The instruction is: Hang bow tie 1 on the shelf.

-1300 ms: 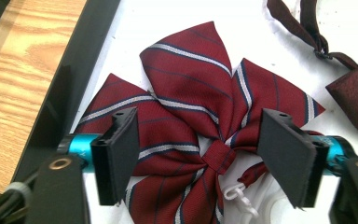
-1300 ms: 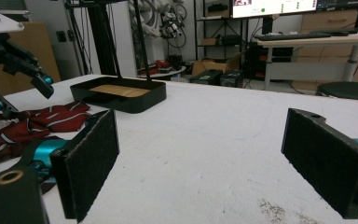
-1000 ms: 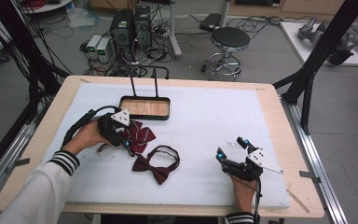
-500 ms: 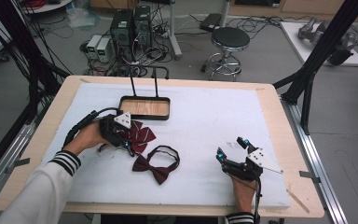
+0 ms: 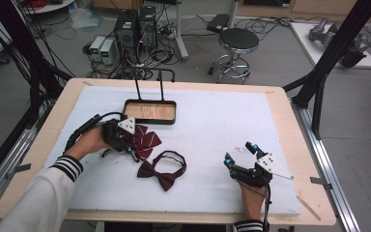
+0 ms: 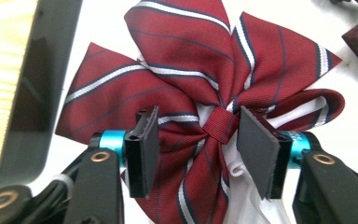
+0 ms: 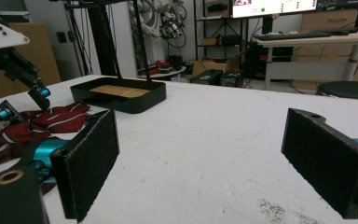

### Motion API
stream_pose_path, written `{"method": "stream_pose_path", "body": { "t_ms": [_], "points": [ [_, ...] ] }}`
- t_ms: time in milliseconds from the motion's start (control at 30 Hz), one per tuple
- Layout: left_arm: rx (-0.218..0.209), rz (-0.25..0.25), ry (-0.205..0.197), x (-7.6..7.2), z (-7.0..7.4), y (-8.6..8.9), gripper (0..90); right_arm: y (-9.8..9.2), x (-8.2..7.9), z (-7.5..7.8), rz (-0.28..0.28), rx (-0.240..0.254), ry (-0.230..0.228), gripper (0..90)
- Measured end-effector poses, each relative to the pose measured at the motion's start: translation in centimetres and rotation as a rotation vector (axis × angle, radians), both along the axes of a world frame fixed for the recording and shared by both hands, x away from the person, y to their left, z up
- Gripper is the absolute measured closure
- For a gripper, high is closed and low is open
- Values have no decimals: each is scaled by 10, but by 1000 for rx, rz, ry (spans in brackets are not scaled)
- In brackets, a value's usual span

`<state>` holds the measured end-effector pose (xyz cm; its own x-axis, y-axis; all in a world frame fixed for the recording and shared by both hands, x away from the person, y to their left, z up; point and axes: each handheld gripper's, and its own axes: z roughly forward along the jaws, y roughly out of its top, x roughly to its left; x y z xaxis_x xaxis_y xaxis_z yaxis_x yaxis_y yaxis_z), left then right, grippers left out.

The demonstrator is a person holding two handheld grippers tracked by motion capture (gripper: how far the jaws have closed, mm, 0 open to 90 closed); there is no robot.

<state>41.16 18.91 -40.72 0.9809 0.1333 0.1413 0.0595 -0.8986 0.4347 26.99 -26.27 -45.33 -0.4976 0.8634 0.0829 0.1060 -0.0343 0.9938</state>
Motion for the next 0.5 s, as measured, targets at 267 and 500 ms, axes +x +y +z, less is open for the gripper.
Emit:
{"method": "stream_pose_path", "body": {
  "t_ms": [267,500],
  "points": [
    [1,-4,13,0,-2,-2,520,0,0,0,0,1,1,103],
    [8,-18,30,0,-3,-4,569,0,0,0,0,1,2,103]
  ]
}}
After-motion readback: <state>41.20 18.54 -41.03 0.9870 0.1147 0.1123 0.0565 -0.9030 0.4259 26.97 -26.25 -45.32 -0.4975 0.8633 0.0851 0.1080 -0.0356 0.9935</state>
